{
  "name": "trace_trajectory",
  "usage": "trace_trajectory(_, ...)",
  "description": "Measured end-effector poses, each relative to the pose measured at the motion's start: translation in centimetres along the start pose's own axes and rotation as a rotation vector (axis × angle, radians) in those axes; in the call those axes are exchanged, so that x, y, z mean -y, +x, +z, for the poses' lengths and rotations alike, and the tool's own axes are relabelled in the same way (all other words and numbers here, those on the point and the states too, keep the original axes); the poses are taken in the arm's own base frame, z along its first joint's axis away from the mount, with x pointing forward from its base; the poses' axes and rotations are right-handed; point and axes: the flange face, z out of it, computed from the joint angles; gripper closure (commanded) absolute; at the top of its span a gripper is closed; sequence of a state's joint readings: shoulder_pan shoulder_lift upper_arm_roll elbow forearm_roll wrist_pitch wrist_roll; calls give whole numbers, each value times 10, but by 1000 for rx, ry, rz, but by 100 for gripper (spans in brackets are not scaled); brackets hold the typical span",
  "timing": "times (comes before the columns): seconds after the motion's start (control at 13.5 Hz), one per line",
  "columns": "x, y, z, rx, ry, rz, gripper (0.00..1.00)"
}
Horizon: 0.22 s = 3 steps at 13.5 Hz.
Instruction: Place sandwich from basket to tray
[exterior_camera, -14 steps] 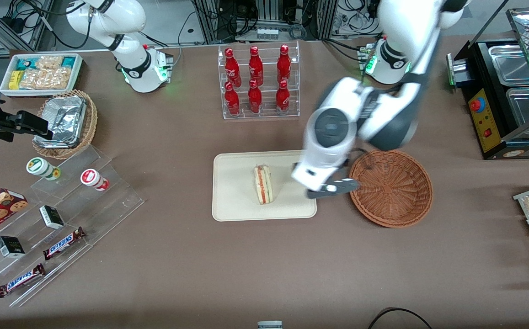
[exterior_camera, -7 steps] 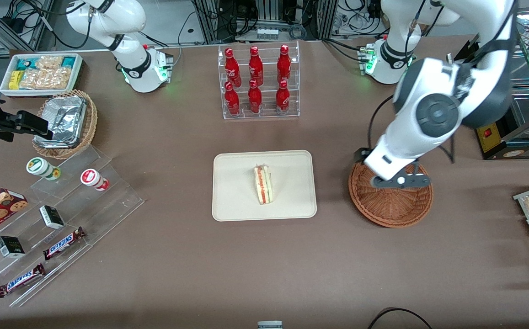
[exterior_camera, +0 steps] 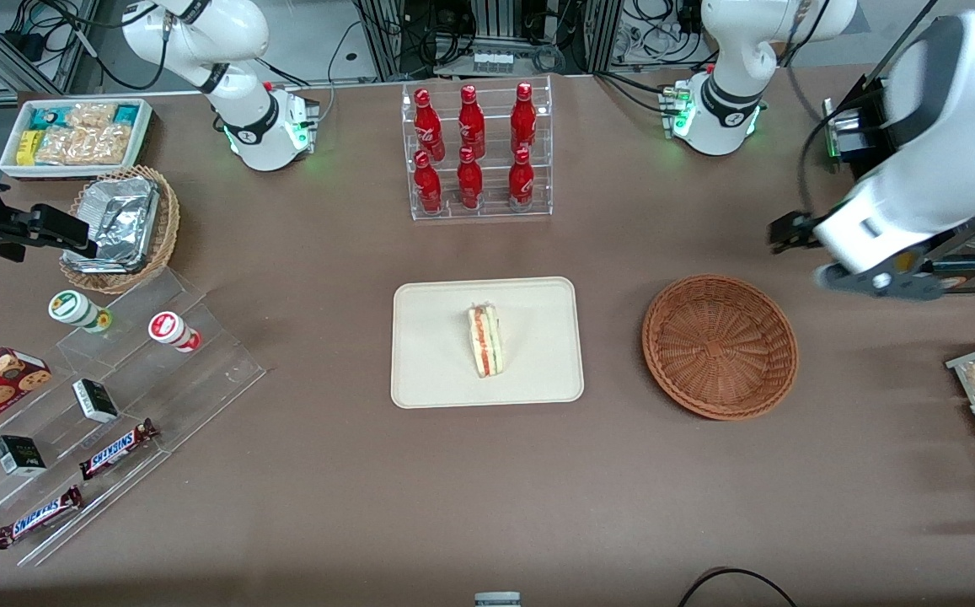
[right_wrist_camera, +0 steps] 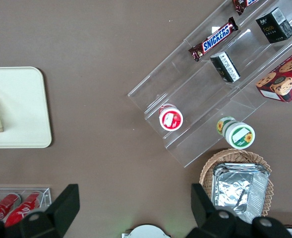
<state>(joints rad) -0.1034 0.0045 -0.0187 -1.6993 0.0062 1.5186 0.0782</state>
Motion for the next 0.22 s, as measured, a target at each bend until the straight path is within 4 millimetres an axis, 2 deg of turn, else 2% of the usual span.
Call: trace_trajectory(0.22, 23, -20, -40, -60, 1, -7, 0)
